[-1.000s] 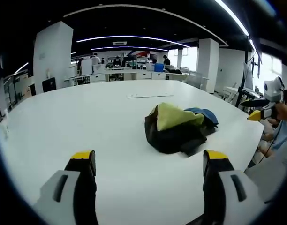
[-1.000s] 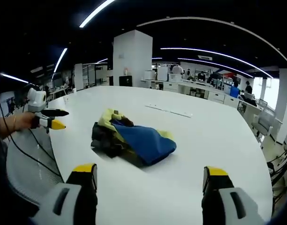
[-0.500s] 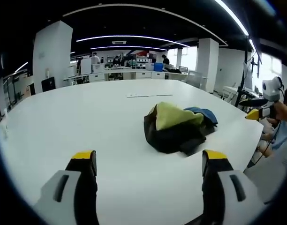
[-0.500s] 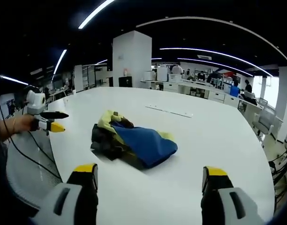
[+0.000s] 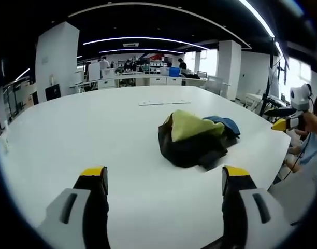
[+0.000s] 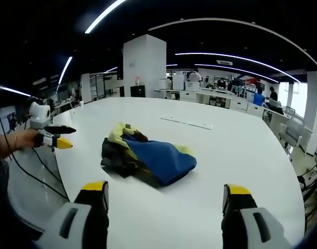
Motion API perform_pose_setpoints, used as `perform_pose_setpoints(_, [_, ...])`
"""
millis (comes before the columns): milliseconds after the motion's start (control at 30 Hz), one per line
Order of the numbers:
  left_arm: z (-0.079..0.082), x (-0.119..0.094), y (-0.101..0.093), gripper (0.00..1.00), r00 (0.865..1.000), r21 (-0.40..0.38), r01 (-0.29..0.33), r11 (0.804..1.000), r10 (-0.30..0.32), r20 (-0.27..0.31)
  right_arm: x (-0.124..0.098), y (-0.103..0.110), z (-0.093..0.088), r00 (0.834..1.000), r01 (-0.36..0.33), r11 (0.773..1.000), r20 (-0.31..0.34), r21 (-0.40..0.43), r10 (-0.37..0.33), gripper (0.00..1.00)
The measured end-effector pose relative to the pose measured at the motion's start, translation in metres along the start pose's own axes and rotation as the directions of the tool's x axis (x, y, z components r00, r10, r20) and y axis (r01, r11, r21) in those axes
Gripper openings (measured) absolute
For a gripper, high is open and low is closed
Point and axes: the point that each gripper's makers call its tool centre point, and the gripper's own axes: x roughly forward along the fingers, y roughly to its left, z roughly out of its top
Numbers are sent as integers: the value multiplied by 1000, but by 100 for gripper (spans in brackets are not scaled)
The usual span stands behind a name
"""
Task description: Fold the garment on the visible template until the final outline fits inside the template.
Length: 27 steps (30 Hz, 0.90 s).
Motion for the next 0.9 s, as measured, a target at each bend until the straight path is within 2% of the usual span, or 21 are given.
perform_pose_setpoints(467, [0,-2,-6,86,1000,23,-2,1000,2,-17,-1,-5,5,1000,1,1000,21,-7,-1,91])
perform_pose_setpoints(667, [0,-3,-9,82,1000,23,-1,1000,1,-21,-1,-10,11,999,-12,1000,31,-14,13,87])
perform_pose_setpoints(733, [5,-7,-11,78,1000,44,-8,999,9,-22,-1,-11,15,999,-16,1000,39,-17,16,84])
perform_pose_setpoints(800, [14,-9,-12,77,1000,21,-7,1000,7,13,0,-10,18,999,-30,999,40,-23,31,84])
perform_pose_setpoints(900, [23,-6,-12,76,1000,-5,-1,1000,1,29,2,-10,22,998,-42,998,45,-42,44,81])
